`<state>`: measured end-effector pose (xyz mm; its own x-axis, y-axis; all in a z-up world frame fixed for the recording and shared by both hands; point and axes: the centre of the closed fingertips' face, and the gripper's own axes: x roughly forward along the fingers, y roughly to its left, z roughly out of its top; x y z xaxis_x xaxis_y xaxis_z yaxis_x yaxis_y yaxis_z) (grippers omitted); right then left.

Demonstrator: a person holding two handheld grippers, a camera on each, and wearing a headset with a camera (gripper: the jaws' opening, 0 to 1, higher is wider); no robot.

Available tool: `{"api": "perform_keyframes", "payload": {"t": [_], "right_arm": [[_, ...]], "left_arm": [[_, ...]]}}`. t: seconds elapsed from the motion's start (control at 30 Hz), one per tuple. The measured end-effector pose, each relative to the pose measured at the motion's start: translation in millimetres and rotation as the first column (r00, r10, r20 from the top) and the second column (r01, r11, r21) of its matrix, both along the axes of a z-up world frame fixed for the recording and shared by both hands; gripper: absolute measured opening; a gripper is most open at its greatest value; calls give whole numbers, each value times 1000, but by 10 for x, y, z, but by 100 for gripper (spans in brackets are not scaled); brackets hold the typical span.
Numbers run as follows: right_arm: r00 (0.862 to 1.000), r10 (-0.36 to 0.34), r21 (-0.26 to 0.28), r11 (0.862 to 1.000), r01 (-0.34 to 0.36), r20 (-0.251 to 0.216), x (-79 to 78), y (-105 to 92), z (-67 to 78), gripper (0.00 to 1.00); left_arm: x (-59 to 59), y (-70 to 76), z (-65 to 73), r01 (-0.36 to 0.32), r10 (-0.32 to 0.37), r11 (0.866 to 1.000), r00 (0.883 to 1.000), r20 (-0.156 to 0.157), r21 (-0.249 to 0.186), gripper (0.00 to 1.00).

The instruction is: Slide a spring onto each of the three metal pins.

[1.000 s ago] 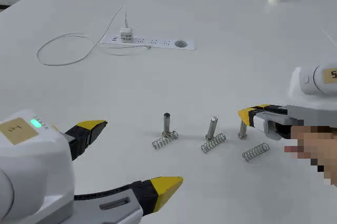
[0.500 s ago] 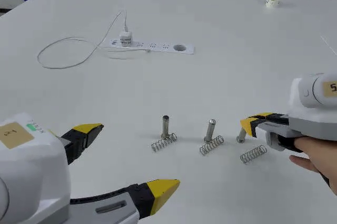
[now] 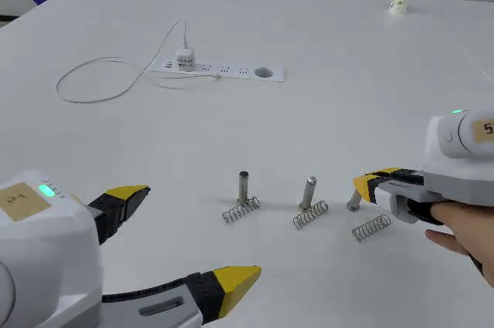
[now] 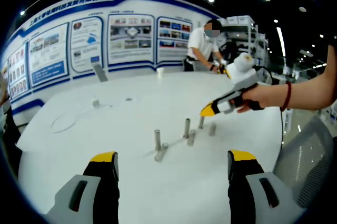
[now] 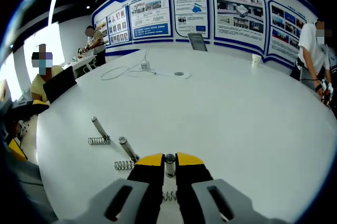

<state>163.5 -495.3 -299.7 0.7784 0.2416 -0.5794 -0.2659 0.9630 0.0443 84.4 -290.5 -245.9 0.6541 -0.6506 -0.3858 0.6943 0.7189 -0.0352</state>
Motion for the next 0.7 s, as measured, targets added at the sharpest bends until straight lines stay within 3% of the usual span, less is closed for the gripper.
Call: {"api": "perform_keyframes", "payload": {"t": [0.3,0.7], "right_arm": [[1000,7,-2,1000,-7,3,-34,-4,-1,15],[998,25,8,1000,-25,64,-115,-34,198,23]], "left_arm": [[17,3,-16,4,-4,1000,1000,-3,11,86],[103,-3,-47,21,-21,999,1000,-2,38,81]]}}
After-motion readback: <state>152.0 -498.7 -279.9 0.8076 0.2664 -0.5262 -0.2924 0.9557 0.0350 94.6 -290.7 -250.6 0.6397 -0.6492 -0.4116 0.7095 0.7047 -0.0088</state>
